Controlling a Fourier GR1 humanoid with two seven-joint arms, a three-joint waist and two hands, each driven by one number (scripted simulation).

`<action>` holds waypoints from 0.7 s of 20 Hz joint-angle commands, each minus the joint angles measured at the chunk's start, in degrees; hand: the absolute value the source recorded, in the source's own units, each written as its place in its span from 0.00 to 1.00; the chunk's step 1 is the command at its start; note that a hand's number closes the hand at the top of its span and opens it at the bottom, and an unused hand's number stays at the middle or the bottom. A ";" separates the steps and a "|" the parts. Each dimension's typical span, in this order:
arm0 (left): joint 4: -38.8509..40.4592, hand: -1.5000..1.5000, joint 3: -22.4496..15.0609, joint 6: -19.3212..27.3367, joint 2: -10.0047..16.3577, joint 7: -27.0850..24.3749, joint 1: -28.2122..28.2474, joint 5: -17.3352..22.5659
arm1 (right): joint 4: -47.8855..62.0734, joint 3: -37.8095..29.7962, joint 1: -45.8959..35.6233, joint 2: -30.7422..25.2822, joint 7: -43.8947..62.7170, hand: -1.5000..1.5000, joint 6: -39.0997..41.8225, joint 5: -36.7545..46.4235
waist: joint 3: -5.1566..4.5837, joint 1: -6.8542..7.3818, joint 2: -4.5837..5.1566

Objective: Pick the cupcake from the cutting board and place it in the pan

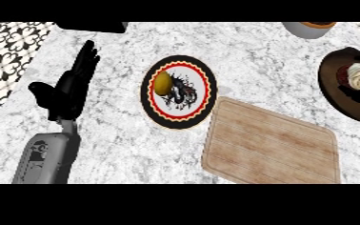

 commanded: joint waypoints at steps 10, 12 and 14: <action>0.20 0.50 -0.04 0.76 -0.24 0.69 -0.21 -0.56 | 9.43 -4.35 -2.70 0.52 -9.49 0.00 11.54 -4.61 | 0.21 -0.92 -0.14; -0.16 0.50 1.28 0.25 0.39 -0.61 1.27 0.49 | 9.73 -7.07 -2.93 -2.03 -11.57 0.00 14.13 -7.25 | 0.08 -1.51 -0.54; -0.76 0.50 0.83 0.32 0.41 0.62 1.25 0.20 | 11.05 -10.04 -1.78 -2.04 -13.15 0.00 15.57 -10.17 | 0.17 -1.80 -0.58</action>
